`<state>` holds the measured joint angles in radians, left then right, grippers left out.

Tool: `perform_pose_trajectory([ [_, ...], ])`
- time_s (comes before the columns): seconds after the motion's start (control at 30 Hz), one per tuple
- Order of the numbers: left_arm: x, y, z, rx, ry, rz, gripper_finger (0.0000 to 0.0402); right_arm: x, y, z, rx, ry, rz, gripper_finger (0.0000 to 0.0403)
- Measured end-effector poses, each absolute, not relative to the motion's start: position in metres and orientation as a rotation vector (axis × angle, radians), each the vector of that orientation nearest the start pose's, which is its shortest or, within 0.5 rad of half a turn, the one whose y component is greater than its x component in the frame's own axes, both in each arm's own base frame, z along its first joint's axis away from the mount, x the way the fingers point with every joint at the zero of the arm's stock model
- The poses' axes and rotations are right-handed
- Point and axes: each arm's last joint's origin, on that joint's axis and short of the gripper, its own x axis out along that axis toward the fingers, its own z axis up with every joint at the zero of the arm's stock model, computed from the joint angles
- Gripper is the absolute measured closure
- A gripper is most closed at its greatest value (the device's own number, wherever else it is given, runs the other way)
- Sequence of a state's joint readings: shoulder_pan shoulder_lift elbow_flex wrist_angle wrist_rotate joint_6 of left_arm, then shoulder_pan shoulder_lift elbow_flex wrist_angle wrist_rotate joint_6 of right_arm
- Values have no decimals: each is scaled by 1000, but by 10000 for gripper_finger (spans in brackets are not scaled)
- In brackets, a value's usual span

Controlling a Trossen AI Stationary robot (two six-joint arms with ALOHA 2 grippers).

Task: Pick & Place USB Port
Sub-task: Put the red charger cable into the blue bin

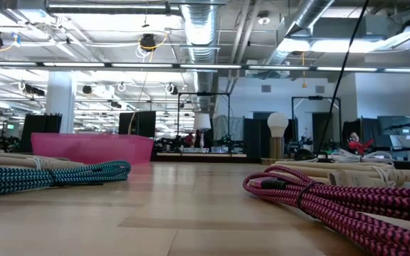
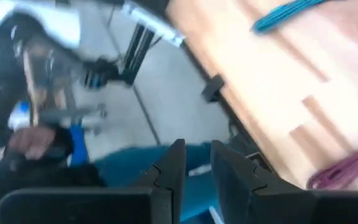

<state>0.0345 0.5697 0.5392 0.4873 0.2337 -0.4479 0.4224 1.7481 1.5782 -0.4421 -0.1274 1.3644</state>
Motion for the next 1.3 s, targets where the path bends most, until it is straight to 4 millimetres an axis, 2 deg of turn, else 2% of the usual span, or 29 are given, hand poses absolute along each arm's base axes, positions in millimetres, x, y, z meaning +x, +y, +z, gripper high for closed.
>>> perform_pose_trajectory([
  [0.2, 131, -2, 340, -406, -395, -299, 326, 347, 194, 318, 1281, 855, -122, 333],
  [0.37, 131, -2, 340, -406, -395, -298, 326, 334, 217, 298, 1274, 913, -268, 333],
  [0.5, 131, -2, 340, -406, -395, -299, 326, 328, 225, 281, 1244, 981, -364, 331],
  [0.7, 131, -2, 340, -406, -395, -299, 326, 338, 226, 258, 1207, 1025, -435, 303],
  [1.03, 131, -2, 340, -406, -395, -299, 326, 361, 213, 210, 1130, 1124, -548, 191],
  [1.17, 131, -2, 340, -406, -395, -298, 326, 363, 210, 203, 1117, 1154, -573, 168],
  [1.3, 131, -2, 340, -406, -395, -298, 326, 361, 204, 201, 1093, 1171, -617, 172],
])
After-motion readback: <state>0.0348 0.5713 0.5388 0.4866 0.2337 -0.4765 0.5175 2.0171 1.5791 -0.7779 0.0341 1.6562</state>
